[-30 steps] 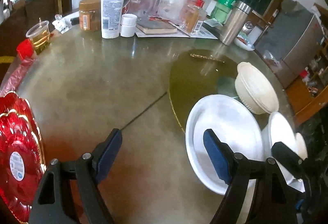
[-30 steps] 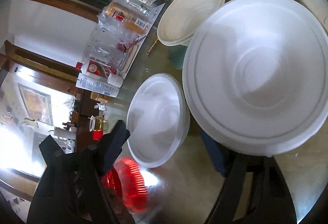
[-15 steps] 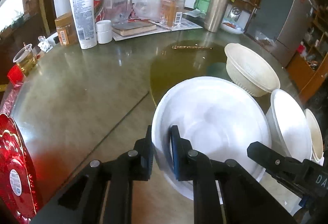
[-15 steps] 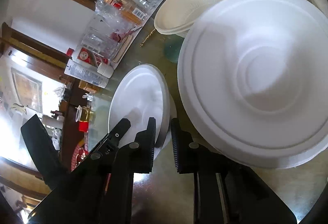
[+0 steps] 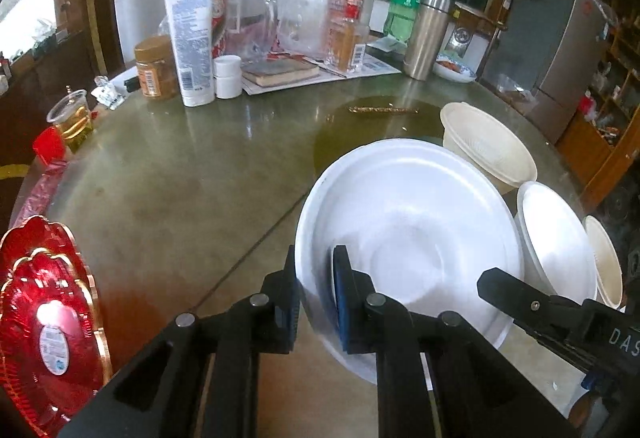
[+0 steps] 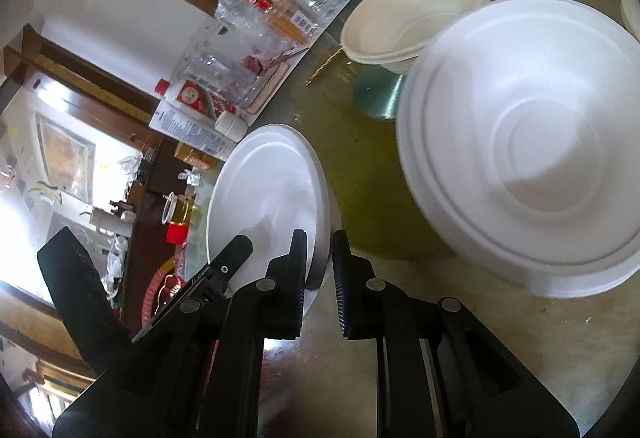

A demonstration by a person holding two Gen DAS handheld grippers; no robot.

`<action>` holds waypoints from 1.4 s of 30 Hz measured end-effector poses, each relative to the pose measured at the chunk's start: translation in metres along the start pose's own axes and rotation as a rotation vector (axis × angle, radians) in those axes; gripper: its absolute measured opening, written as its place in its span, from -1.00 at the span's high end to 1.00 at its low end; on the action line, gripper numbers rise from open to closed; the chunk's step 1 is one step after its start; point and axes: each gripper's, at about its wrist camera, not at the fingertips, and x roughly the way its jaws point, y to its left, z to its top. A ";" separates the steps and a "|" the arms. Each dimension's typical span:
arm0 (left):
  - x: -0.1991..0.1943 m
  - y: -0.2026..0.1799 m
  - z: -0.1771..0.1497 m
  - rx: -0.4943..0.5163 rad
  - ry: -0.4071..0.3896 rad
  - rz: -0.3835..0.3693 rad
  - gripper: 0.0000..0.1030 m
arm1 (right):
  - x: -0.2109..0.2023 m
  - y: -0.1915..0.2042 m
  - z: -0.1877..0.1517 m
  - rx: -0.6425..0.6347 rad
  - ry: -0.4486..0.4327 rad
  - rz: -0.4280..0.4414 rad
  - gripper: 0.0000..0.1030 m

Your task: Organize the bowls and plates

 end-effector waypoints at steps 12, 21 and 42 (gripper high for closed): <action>-0.034 0.021 -0.003 -0.029 -0.050 -0.004 0.75 | -0.010 0.037 -0.015 -0.075 0.000 0.004 0.75; -0.067 0.046 -0.007 -0.063 -0.104 -0.005 0.75 | -0.014 0.073 -0.029 -0.141 0.004 0.026 0.75; -0.110 0.139 -0.032 -0.187 -0.145 0.106 0.75 | 0.040 0.156 -0.075 -0.293 0.137 0.082 0.74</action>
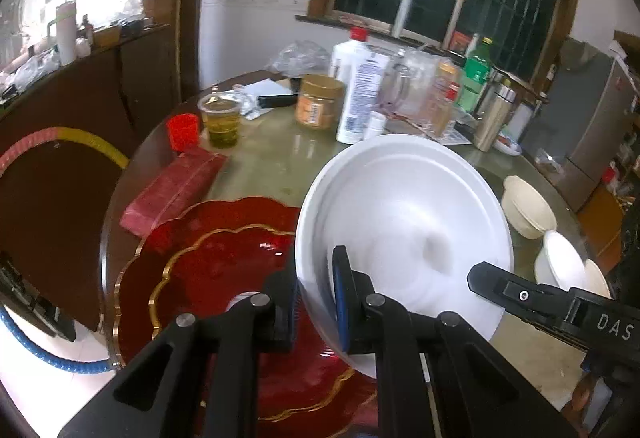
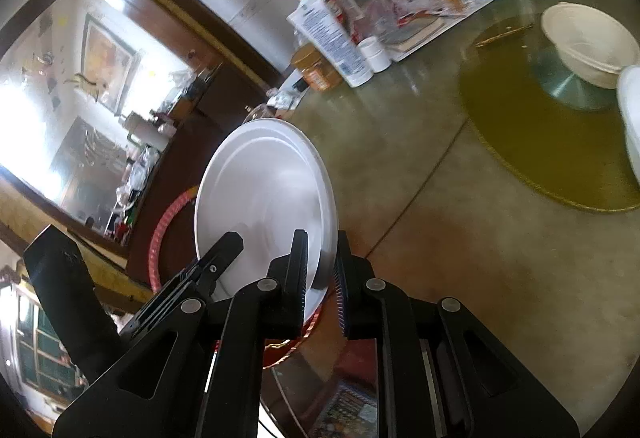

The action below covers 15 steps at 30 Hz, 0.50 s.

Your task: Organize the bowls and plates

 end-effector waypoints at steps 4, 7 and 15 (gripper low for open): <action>-0.001 0.016 -0.003 -0.019 0.005 0.018 0.75 | 0.015 0.012 -0.004 -0.016 0.034 0.006 0.75; -0.002 0.028 -0.006 -0.039 0.010 0.029 0.75 | 0.023 0.018 -0.004 -0.030 0.055 0.011 0.75; -0.007 0.054 -0.013 -0.070 0.016 0.053 0.75 | 0.042 0.034 -0.012 -0.055 0.098 0.024 0.75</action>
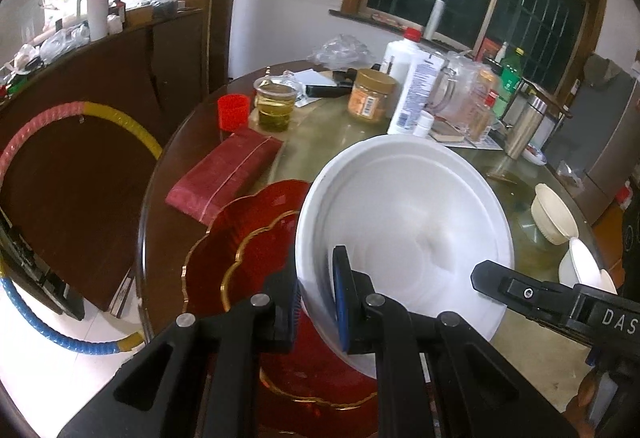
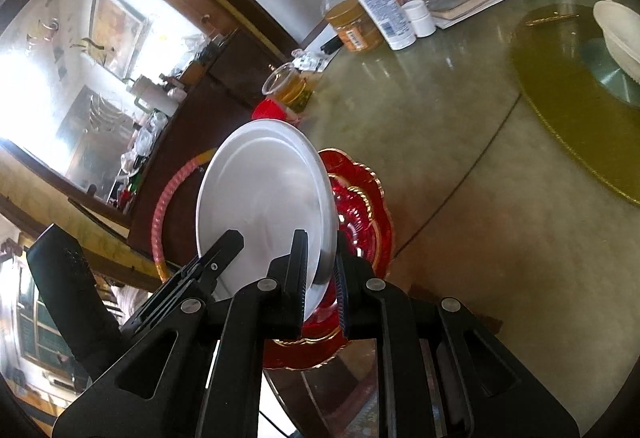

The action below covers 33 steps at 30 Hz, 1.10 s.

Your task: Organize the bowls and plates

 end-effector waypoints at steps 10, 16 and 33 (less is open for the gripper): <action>0.002 0.009 -0.005 0.011 -0.001 0.044 0.75 | 0.016 0.004 -0.006 -0.019 0.049 0.004 0.75; 0.006 0.010 -0.007 0.026 -0.002 0.076 0.75 | 0.024 0.004 -0.007 -0.032 0.077 -0.007 0.75; 0.007 0.014 -0.013 0.040 0.003 0.102 0.75 | 0.033 0.005 -0.009 -0.054 0.116 -0.037 0.75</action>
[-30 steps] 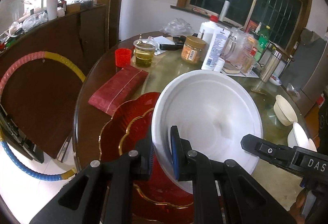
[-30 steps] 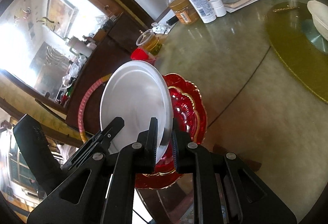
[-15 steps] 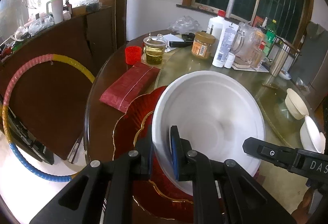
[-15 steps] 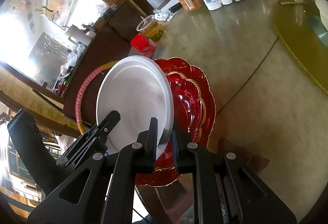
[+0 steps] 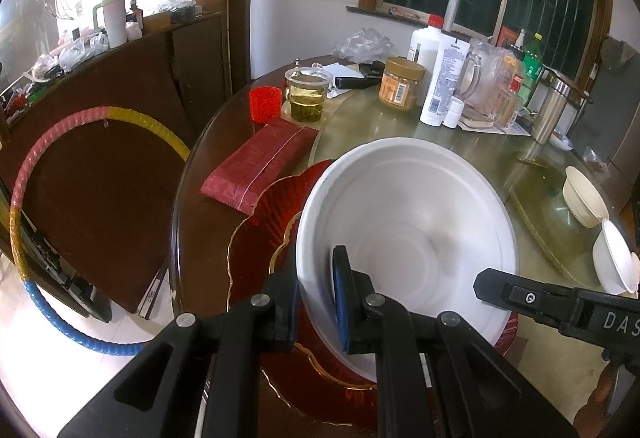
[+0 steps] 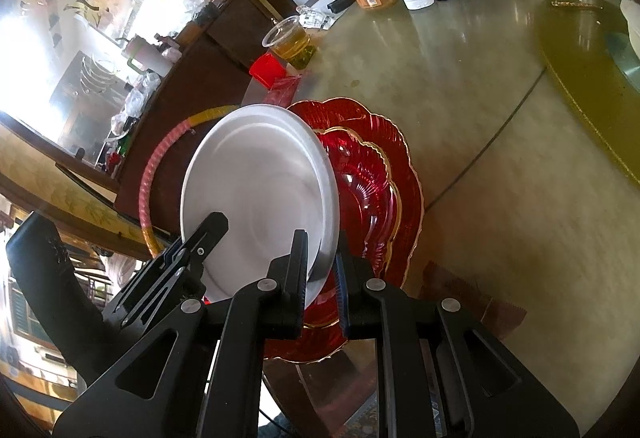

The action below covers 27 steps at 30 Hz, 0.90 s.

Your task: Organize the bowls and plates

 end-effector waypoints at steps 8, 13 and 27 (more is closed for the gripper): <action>0.002 0.001 -0.003 -0.001 0.012 0.007 0.74 | 0.003 0.002 -0.001 -0.002 0.014 -0.008 0.75; 0.005 0.002 -0.003 -0.005 0.023 0.008 0.74 | 0.004 0.002 0.000 -0.003 0.022 -0.013 0.75; 0.007 0.003 -0.003 -0.004 0.039 0.012 0.74 | 0.007 0.002 0.001 -0.001 0.037 -0.025 0.75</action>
